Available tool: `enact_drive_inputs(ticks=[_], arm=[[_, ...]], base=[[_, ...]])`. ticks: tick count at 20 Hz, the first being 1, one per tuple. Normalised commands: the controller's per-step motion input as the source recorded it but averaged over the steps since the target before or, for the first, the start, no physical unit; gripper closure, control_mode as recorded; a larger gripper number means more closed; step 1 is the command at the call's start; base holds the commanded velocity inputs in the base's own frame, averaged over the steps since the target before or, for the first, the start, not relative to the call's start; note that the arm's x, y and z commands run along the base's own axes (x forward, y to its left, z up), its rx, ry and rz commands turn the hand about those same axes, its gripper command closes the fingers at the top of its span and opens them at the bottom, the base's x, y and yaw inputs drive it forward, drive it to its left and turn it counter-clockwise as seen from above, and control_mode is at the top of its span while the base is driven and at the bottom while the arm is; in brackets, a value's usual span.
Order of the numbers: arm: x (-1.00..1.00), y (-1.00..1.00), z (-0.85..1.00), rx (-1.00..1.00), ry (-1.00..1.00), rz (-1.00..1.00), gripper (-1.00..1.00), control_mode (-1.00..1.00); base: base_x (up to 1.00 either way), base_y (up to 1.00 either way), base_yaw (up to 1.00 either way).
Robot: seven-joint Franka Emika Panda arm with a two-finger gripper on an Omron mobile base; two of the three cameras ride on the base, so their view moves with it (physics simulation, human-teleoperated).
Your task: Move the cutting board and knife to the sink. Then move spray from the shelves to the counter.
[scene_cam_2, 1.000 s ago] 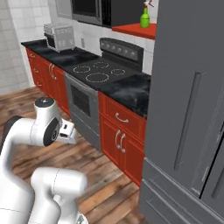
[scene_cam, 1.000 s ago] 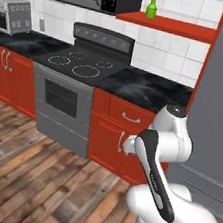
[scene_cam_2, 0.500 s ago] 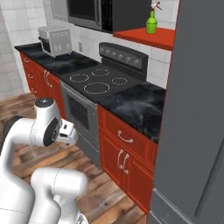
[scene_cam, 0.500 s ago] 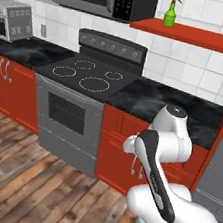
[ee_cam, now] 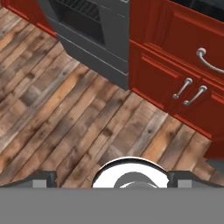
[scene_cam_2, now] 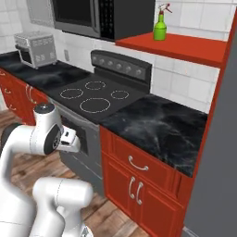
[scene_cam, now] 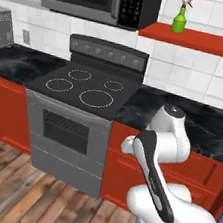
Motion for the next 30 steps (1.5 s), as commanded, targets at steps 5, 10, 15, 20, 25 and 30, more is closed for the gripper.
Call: enact_drive_inputs(ticks=[5,10,15,20,25,30], arm=[[0.00,0.00,0.00,0.00,0.00,0.00,-1.00,1.00],[0.00,0.00,0.00,0.00,0.00,0.00,-1.00,1.00],[0.00,0.00,0.00,0.00,0.00,0.00,-1.00,1.00],[0.00,0.00,0.00,0.00,0.00,0.00,-1.00,1.00],[0.00,0.00,0.00,0.00,0.00,0.00,-1.00,1.00],[0.00,0.00,0.00,0.00,0.00,0.00,-1.00,1.00]], base=[[0.64,0.37,-0.46],[0.58,0.37,-0.53],[0.54,0.38,-0.54],[0.55,0.41,-0.49],[0.52,0.48,-0.38],[0.26,0.49,-0.13]])
